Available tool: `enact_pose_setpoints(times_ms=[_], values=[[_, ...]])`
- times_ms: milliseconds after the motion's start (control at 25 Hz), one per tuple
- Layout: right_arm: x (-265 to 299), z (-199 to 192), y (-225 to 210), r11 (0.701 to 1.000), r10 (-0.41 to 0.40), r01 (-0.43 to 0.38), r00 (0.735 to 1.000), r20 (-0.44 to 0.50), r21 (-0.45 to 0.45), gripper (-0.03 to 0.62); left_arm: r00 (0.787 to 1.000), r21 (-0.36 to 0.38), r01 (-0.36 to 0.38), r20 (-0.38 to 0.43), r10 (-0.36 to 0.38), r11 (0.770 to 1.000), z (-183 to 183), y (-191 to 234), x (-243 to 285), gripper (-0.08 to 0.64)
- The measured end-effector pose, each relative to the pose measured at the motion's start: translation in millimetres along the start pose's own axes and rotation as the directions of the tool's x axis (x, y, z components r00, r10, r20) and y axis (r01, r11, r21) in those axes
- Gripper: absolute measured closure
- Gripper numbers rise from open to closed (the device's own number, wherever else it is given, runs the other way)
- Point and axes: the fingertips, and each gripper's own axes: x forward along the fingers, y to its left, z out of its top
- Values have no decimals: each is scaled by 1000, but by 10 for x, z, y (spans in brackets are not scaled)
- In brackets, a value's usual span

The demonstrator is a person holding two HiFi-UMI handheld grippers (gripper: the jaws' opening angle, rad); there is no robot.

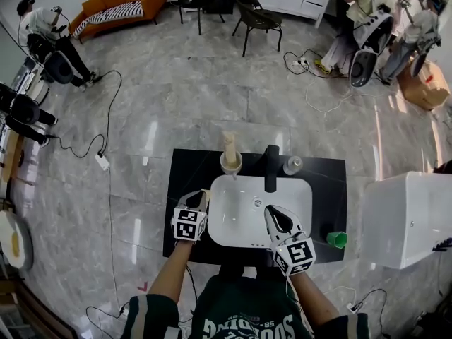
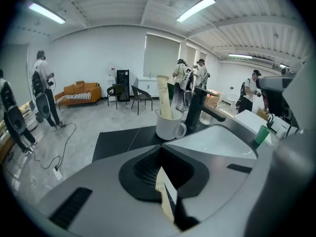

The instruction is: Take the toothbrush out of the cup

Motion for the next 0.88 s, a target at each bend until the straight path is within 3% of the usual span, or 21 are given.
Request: enact_pose_setpoints(times_ms=[520,880], values=[[-112,3,-173,1000,-28,28,1000,-3,5,551,991,87,16,131,-27,996,844,-333,240,544],[-220,3,-431,998,-66,66,998,-2,12,551,984,87,-26,177,10,996,1174,-430,492,345]])
